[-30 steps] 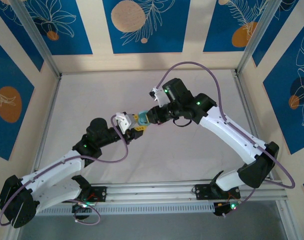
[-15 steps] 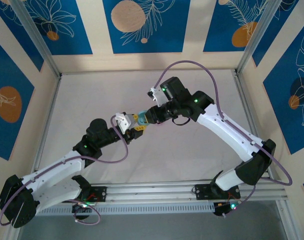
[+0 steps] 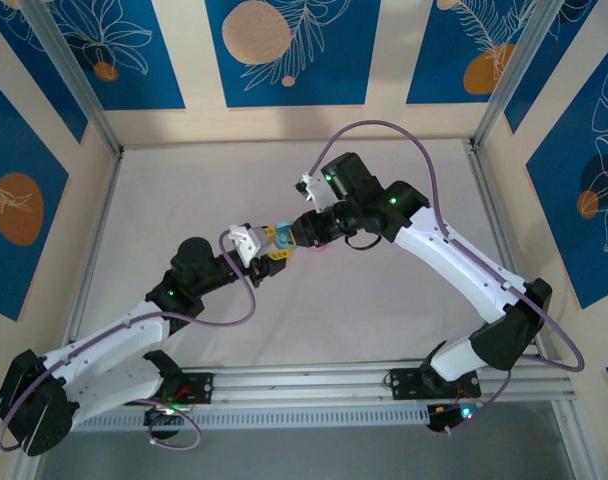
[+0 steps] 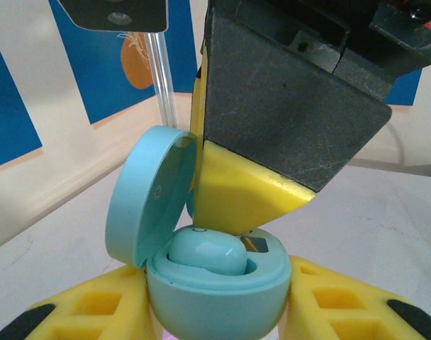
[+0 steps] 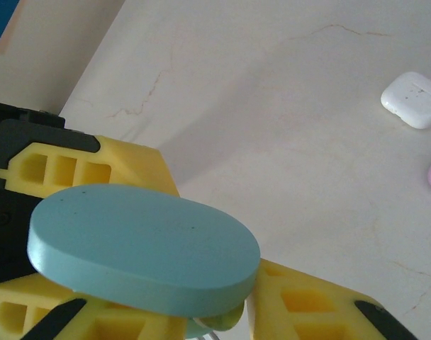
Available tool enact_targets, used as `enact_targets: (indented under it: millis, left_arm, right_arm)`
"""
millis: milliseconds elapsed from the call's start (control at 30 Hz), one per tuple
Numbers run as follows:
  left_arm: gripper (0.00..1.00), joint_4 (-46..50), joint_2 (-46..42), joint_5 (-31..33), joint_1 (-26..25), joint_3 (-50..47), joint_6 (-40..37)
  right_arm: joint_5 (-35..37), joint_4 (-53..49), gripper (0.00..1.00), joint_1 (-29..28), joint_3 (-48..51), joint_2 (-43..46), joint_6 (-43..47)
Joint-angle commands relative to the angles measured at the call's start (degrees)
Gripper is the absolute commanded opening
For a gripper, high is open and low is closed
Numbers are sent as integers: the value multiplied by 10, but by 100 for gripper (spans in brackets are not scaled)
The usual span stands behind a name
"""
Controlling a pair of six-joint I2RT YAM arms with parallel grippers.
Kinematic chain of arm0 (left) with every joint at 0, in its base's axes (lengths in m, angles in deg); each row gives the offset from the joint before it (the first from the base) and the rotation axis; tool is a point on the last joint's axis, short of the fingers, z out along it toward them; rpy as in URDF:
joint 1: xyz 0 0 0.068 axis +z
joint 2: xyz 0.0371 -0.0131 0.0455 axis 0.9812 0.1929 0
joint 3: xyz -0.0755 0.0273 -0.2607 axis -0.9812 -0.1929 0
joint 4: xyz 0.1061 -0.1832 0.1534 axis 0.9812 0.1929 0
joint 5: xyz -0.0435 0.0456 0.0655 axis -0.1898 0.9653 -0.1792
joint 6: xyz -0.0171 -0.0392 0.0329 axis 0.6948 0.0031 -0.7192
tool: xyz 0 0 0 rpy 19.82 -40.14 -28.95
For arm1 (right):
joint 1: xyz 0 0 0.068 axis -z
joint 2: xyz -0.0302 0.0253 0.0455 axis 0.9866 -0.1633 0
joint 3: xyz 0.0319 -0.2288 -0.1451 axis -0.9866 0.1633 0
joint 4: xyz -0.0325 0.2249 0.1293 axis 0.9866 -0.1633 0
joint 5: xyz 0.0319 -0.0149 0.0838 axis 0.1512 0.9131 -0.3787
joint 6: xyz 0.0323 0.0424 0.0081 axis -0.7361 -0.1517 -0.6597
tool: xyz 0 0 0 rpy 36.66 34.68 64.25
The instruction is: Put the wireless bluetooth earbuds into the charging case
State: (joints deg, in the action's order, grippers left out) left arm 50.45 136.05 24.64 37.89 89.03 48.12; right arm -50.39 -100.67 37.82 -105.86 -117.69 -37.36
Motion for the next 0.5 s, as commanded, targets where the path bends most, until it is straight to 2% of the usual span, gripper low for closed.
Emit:
enact_targets:
  millis: [0, 100, 467]
  left_arm:
    - [40, -36, -8, 4, -2, 3, 2]
    - [40, -38, -6, 6, -3, 3, 6]
    - [40, -33, 1, 8, -2, 7, 10]
  right_arm:
    - [-25, -3, 26, -2, -10, 9, 2]
    - [-46, 1, 27, -4, -10, 12, 11]
    - [-54, 9, 30, -1, -7, 24, 7]
